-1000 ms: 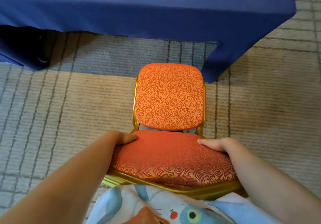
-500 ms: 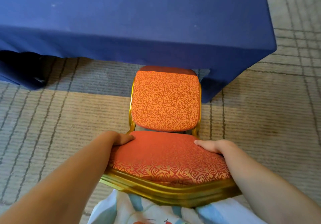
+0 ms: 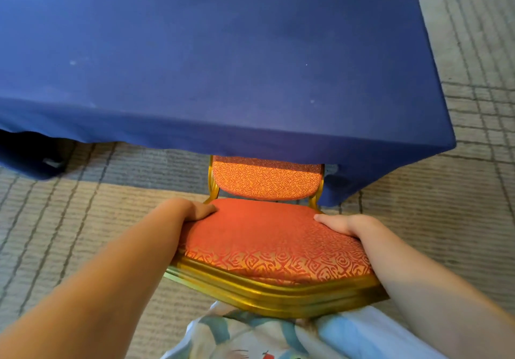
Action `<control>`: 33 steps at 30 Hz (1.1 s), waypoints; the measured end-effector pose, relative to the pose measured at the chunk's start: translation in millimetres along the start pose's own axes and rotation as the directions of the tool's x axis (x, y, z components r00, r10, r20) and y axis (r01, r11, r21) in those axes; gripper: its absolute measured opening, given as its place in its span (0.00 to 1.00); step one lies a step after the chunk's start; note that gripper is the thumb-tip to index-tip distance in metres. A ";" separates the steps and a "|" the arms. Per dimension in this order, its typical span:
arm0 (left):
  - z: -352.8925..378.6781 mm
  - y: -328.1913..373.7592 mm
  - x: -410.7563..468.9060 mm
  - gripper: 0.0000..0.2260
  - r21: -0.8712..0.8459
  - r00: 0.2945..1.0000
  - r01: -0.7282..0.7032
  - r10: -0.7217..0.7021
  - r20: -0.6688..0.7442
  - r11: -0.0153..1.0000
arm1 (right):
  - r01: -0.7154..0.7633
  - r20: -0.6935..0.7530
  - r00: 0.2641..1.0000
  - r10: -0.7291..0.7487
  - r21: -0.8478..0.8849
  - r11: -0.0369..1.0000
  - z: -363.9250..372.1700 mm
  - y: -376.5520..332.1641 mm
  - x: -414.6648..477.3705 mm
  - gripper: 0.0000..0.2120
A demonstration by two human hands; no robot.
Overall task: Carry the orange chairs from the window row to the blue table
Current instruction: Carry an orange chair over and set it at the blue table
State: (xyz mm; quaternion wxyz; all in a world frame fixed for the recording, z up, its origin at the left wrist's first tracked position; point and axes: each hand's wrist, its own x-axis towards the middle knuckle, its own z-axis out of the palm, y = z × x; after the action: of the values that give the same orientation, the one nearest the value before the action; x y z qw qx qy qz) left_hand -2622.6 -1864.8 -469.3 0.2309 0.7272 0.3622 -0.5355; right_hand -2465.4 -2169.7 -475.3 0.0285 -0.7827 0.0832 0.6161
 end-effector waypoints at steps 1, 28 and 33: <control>-11.8 5.1 7.5 0.31 0.007 1.000 -0.020 0.020 -0.002 1.000 | 0.001 -0.012 1.000 -0.001 0.007 1.000 -10.9 -6.5 6.9 0.40; -143.2 80.5 -13.9 0.31 0.009 0.992 -0.067 0.068 -0.105 0.998 | 0.253 -0.069 0.964 -0.258 -0.083 0.964 -122.8 -93.1 -28.8 0.26; -145.6 90.1 -33.1 0.30 0.004 0.977 -0.089 0.088 -0.192 0.996 | 0.293 -0.135 0.941 -0.310 -0.133 0.947 -126.9 -93.4 -50.6 0.23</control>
State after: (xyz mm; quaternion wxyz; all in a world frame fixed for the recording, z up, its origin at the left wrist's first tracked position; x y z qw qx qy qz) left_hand -2469.3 -1825.5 -396.1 0.2200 0.7903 0.3512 -0.4513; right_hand -2339.6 -2091.6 -401.3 0.0723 -0.8317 -0.0702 0.5460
